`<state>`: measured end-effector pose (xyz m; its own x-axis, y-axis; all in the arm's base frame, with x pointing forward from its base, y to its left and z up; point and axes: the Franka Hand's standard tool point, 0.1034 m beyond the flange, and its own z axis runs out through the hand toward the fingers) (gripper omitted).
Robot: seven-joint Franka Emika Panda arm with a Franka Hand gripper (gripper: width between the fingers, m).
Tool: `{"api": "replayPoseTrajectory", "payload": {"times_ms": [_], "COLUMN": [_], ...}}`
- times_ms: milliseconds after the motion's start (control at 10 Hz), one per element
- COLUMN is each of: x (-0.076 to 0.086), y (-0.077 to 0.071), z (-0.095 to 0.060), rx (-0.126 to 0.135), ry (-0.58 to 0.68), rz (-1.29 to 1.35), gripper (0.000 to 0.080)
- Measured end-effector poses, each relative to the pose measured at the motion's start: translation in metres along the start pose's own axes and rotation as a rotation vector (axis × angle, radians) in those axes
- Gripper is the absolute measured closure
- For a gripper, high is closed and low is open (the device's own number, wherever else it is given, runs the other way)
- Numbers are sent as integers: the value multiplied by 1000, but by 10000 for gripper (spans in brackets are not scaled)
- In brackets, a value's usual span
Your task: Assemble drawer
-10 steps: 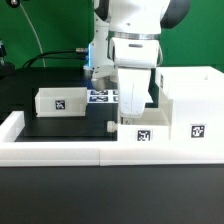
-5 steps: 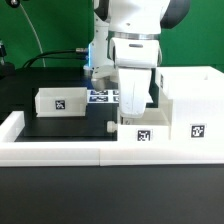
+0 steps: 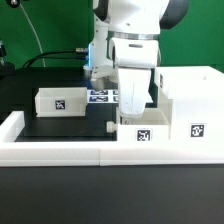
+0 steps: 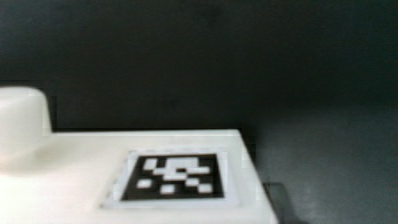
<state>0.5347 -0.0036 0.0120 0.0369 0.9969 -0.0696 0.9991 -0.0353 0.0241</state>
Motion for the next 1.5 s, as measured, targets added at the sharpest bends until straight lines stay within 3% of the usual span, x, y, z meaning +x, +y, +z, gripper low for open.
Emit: {"api": "replayPoseTrajectory", "payload": {"times_ms": [200, 1500], "x": [-2, -3], "y": [-1, -1], "z": [0, -1], "rx": [25, 13], "ry": [-8, -9], "rz": [1, -19], "gripper": [757, 757]}}
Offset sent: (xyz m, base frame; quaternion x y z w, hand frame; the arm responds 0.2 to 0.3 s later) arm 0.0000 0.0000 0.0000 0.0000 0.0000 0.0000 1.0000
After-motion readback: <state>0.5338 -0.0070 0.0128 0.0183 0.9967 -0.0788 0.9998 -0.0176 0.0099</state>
